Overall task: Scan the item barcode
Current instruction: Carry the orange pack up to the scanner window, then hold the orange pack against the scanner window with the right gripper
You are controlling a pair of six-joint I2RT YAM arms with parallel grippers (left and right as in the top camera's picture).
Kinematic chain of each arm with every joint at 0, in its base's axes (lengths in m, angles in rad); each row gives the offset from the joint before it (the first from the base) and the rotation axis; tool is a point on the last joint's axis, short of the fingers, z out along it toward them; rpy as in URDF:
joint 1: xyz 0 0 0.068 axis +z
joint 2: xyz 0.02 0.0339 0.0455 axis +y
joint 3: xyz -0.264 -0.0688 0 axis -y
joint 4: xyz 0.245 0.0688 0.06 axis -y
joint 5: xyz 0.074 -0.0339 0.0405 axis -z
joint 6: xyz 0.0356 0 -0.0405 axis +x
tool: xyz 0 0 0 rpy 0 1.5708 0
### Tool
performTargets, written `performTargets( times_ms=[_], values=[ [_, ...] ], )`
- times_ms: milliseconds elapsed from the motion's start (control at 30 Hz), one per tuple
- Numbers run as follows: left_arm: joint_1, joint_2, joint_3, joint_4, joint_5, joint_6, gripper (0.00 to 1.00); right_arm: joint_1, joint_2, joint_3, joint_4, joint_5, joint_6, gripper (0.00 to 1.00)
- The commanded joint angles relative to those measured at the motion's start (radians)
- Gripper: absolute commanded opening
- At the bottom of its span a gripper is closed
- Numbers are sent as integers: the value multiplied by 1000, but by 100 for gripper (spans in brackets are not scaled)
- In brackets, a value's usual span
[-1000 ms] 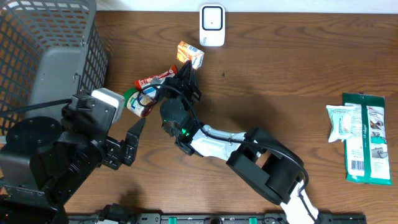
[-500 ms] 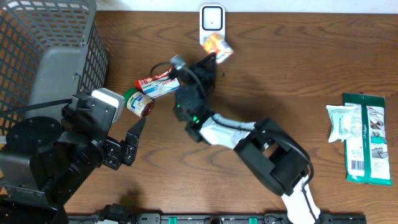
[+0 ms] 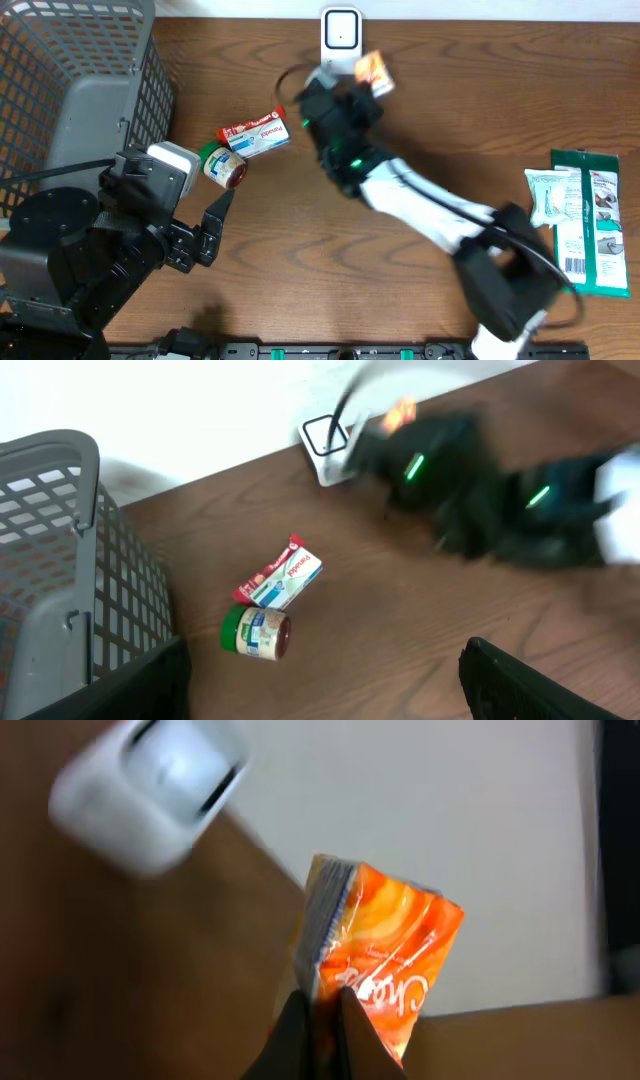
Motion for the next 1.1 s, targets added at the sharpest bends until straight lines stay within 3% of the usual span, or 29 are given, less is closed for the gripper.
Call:
performTargets(
  times_ms=[0, 100, 133, 267, 367, 400, 533, 667, 833, 1067],
  values=[
    [2, 0, 6, 0, -10, -5, 86, -86, -107, 56, -61, -360, 377, 1],
    [2, 0, 6, 1, -10, -5, 86, -177, -124, 89, -101, -713, 591, 1],
    [2, 0, 6, 0, -10, -5, 86, -241, -123, 92, -83, -942, 702, 1],
    [2, 0, 6, 0, -10, -5, 86, -342, -96, 92, -7, -1264, 875, 1],
    [2, -1, 6, 0, -10, -5, 86, -404, -45, 92, 117, -1497, 1028, 1],
    [2, -1, 6, 0, -10, -5, 86, -434, -5, 92, 212, -1599, 1138, 1],
    [2, 0, 6, 0, -10, -5, 86, -486, 120, 92, 467, -1735, 1464, 1],
    [2, -1, 6, 1, -10, -5, 86, -493, 304, 92, 749, -1751, 1758, 1],
    [2, -1, 6, 0, -10, -5, 86, -523, 399, 92, 839, -1733, 1822, 1],
    [2, 0, 6, 0, -10, -5, 86, -555, 432, 96, 770, -1697, 1643, 1]
  ],
)
